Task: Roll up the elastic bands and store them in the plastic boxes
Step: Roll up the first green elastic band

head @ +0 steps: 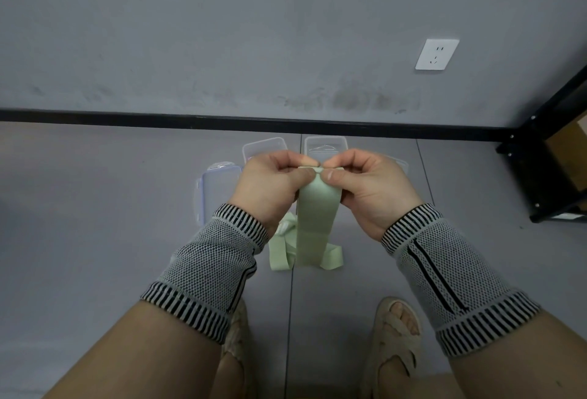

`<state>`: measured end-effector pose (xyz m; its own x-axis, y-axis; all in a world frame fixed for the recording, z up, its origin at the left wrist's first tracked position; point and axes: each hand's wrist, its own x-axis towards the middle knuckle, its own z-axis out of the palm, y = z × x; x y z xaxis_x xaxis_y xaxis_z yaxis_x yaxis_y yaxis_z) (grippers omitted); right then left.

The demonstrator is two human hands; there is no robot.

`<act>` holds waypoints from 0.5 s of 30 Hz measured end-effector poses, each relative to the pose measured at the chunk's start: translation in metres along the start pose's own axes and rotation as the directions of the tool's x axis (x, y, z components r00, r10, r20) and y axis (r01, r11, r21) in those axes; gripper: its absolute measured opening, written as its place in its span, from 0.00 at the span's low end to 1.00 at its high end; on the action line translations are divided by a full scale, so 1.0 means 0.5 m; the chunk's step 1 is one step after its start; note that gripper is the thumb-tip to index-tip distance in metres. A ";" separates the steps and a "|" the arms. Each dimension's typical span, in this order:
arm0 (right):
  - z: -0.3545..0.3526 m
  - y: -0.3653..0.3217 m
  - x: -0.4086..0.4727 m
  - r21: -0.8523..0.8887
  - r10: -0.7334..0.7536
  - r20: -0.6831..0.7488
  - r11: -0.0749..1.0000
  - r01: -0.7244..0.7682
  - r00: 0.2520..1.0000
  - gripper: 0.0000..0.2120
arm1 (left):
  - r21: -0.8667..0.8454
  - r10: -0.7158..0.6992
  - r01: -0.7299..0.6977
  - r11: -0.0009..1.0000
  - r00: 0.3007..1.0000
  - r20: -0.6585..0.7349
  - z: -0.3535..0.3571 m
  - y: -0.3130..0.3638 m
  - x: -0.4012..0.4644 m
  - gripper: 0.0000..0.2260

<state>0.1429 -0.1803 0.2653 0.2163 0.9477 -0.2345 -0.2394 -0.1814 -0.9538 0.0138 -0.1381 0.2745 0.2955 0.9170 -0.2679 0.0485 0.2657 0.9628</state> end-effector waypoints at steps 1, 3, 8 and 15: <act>-0.001 0.000 0.000 -0.001 0.001 -0.002 1.000 -0.001 1.000 0.10 | -0.016 -0.011 0.011 1.000 1.000 0.003 0.001 0.001 -0.001 0.07; 0.001 0.002 0.001 -0.016 -0.010 -0.021 1.000 0.010 1.000 0.11 | -0.044 -0.031 0.031 0.999 0.999 0.007 0.003 0.002 -0.002 0.09; 0.006 0.009 0.006 -0.082 -0.081 -0.078 0.994 0.074 0.994 0.08 | -0.088 -0.064 0.066 0.994 0.997 0.031 0.007 0.003 -0.004 0.05; 0.009 0.017 0.006 -0.082 -0.099 -0.041 0.992 0.096 0.994 0.07 | -0.090 -0.061 0.064 0.994 0.998 0.028 -0.001 0.002 0.000 0.06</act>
<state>0.1374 -0.1778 0.2571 0.2778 0.9495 -0.1460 -0.1389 -0.1107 -0.9841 0.0131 -0.1378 0.2755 0.3184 0.8904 -0.3253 -0.0191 0.3492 0.9369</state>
